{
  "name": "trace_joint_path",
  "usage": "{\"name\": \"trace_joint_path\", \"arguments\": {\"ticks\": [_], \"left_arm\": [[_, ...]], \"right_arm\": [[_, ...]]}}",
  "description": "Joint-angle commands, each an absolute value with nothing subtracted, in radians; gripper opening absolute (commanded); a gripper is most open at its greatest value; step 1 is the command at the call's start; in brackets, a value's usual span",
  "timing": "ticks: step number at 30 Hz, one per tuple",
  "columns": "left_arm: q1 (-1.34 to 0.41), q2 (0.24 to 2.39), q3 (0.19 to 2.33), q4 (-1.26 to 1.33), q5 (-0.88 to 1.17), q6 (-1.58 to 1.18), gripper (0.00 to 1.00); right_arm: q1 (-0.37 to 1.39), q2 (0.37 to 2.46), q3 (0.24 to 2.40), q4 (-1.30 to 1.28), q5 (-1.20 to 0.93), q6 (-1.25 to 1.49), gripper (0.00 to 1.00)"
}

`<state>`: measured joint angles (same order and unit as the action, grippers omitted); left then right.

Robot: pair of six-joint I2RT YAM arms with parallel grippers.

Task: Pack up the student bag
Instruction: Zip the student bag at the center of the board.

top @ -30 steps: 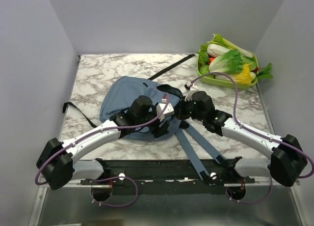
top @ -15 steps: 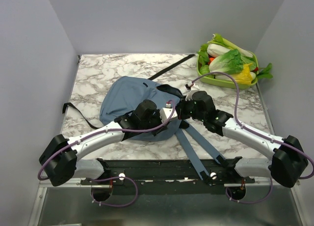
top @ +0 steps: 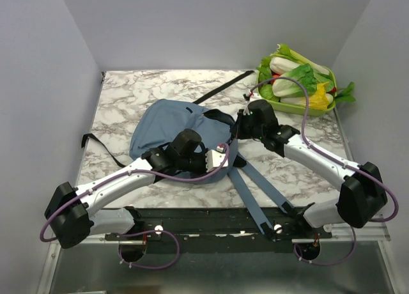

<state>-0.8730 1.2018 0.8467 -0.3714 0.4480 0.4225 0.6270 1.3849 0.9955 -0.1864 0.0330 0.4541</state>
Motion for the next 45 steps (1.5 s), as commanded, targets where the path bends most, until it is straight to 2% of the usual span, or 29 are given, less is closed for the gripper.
{"name": "trace_joint_path", "arguments": {"ticks": [1,6,11,14,16,22,24,25,27,28,30,37,45], "left_arm": [[-0.89,1.141,0.864,-0.537,0.584,0.528,0.17],[-0.891,1.098,0.842,-0.609,0.583,0.566,0.13],[-0.888,1.048,0.839,-0.715,0.56,0.609,0.0],[-0.887,1.014,0.833,-0.721,0.491,0.569,0.01],[-0.887,0.99,0.825,-0.617,0.418,0.493,0.2],[-0.887,1.061,0.922,-0.327,0.144,0.155,0.61],[-0.887,1.115,0.972,-0.273,0.143,0.05,0.67],[-0.887,1.176,0.988,-0.258,0.135,0.017,0.78],[-0.887,1.236,1.006,-0.206,0.098,-0.047,0.84],[-0.888,1.282,1.008,-0.184,0.057,-0.082,0.91],[-0.887,1.318,1.012,-0.138,0.038,-0.098,0.99],[-0.887,1.466,1.048,-0.084,0.058,-0.141,0.99],[-0.887,1.583,1.132,-0.015,-0.129,-0.006,0.99]], "right_arm": [[0.575,1.443,1.094,-0.187,0.095,0.396,0.01],[0.563,1.509,1.166,-0.183,0.087,0.351,0.01],[0.561,1.621,1.285,-0.187,0.072,0.304,0.01],[0.561,1.649,1.31,-0.202,0.043,0.311,0.01],[0.561,1.614,1.261,-0.183,0.009,0.336,0.01],[0.561,1.505,1.126,-0.129,-0.051,0.38,0.01],[0.561,1.494,1.118,-0.13,-0.052,0.393,0.01],[0.561,1.491,1.117,-0.133,-0.049,0.399,0.01],[0.561,1.482,1.117,-0.143,-0.043,0.414,0.01],[0.561,1.476,1.115,-0.146,-0.041,0.417,0.01],[0.563,1.459,1.108,-0.146,-0.041,0.426,0.01],[0.561,1.427,1.085,-0.149,-0.07,0.44,0.01],[0.561,1.394,1.042,-0.132,-0.14,0.466,0.01]]}}
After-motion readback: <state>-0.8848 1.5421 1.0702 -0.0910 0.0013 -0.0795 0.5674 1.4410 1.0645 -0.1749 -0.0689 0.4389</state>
